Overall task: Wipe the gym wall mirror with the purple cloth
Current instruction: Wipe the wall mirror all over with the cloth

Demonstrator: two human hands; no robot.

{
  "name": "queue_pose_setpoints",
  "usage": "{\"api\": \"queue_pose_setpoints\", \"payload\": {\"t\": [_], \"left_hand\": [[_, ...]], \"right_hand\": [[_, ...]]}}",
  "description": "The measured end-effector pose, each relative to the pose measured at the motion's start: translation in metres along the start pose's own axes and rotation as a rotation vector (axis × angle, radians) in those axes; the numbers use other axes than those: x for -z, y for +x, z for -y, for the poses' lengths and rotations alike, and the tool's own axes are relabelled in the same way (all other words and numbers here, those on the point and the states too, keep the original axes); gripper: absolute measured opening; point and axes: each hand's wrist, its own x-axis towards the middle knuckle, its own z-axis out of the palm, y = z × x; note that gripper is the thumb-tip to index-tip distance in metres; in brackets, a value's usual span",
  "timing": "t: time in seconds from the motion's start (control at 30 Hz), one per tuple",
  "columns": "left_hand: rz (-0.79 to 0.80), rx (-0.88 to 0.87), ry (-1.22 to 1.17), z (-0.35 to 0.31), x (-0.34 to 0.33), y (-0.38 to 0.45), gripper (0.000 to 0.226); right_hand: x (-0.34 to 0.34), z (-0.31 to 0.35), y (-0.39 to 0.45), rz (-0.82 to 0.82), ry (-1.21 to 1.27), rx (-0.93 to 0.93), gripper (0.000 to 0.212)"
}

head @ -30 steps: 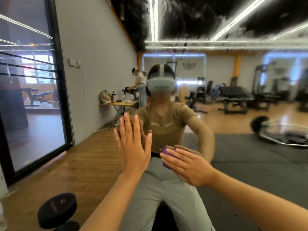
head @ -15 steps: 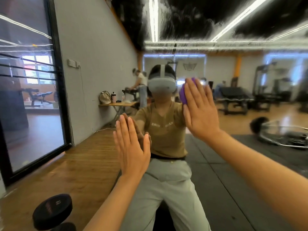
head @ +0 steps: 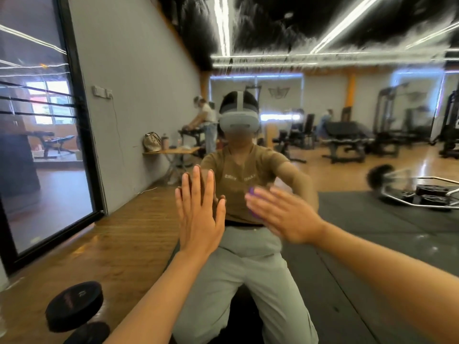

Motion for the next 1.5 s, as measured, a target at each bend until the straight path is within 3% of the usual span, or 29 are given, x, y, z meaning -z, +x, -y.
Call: {"api": "queue_pose_setpoints", "payload": {"t": [0.2,0.33,0.4,0.53,0.73,0.83,1.03,1.17,1.23,1.37,1.5], "left_hand": [[-0.057,0.017,-0.07,-0.026,0.003,0.013,0.065],[-0.079,-0.024,-0.093,-0.045,-0.002,0.031,0.064],[-0.078,-0.043,-0.07,-0.05,-0.008,0.034,0.063],[-0.074,-0.053,-0.008,-0.05,-0.018,0.029,0.063],[-0.084,-0.097,0.047,-0.046,-0.022,0.025,0.065],[-0.094,-0.096,0.064,-0.045,-0.026,0.026,0.066],[-0.159,-0.042,0.024,-0.066,-0.029,0.028,0.07],[-0.187,0.003,-0.035,-0.085,-0.032,0.032,0.072],[-0.205,0.016,-0.054,-0.087,-0.037,0.034,0.07],[-0.229,0.023,-0.078,-0.086,-0.044,0.034,0.068],[-0.235,0.008,-0.039,-0.088,-0.046,0.034,0.068]], "right_hand": [[0.045,-0.11,0.067,-0.175,-0.057,-0.475,0.055],[0.035,-0.088,0.061,-0.277,-0.015,-0.644,0.056],[0.021,-0.052,0.037,-0.238,0.054,-0.536,0.06],[-0.008,0.026,-0.045,-0.028,0.04,-0.115,0.063],[-0.008,0.02,-0.064,0.025,0.0,0.025,0.058],[0.004,-0.02,-0.043,-0.02,0.003,-0.026,0.054],[0.054,-0.137,0.015,-0.168,-0.078,-0.448,0.054],[0.048,-0.125,0.016,-0.26,-0.058,-0.617,0.054],[0.035,-0.091,-0.003,-0.254,-0.006,-0.568,0.056],[0.003,-0.01,-0.084,-0.067,0.002,-0.186,0.062],[-0.009,0.006,-0.121,0.019,-0.017,-0.103,0.058]]}}
